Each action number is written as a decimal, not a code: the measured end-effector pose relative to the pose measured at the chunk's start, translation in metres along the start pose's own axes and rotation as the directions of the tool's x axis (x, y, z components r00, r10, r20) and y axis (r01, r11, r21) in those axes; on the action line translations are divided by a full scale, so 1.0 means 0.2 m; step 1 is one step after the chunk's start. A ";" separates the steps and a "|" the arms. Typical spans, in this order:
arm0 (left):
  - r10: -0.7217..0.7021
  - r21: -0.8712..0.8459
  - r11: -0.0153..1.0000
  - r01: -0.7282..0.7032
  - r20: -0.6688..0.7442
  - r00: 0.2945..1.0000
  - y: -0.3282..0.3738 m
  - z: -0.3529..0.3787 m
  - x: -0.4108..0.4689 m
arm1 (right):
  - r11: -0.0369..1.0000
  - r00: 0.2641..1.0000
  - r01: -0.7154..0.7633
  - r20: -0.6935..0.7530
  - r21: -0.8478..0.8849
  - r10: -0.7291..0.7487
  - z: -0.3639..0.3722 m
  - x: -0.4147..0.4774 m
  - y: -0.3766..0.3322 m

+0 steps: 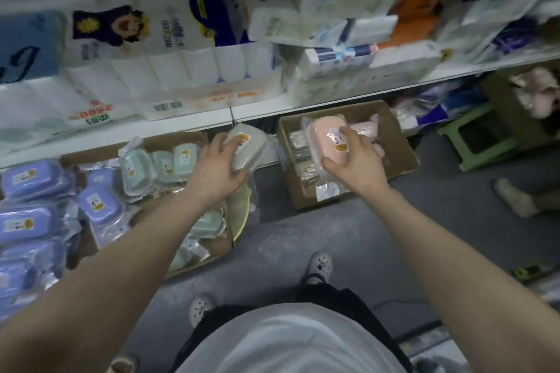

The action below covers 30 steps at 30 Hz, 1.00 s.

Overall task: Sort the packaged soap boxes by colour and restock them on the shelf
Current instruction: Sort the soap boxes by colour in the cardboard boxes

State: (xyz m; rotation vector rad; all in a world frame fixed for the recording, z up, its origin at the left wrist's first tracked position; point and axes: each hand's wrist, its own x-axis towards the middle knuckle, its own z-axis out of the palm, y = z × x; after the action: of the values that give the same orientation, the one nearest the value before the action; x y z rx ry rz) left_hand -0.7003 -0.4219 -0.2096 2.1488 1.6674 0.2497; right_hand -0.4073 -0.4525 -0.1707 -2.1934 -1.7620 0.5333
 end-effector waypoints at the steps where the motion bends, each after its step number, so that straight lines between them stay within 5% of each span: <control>1: -0.007 -0.005 1.000 0.007 0.008 1.000 0.11 0.06 0.07 | 1.000 1.000 -0.009 0.006 -0.005 0.009 -0.05 0.04 0.12; 10: -0.069 -0.074 0.994 0.079 0.130 0.989 0.75 0.54 0.50 | 0.999 0.994 -0.022 0.104 -0.044 0.027 -0.30 0.46 0.88; 21: -0.107 -0.069 0.990 0.126 0.233 0.967 0.92 0.94 1.00 | 0.990 0.949 -0.092 0.293 -0.104 0.119 -0.10 0.97 1.32; 30: -0.394 -0.086 0.902 0.423 0.232 0.889 1.04 1.32 1.23 | 0.975 0.856 0.102 0.516 -0.197 0.014 0.12 1.43 1.74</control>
State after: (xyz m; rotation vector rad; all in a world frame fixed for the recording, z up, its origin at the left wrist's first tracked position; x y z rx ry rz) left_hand -0.3500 -0.2832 -0.3863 1.6119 1.8674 0.0083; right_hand -0.0599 -0.2498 -0.3759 -2.2913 -2.2229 1.0457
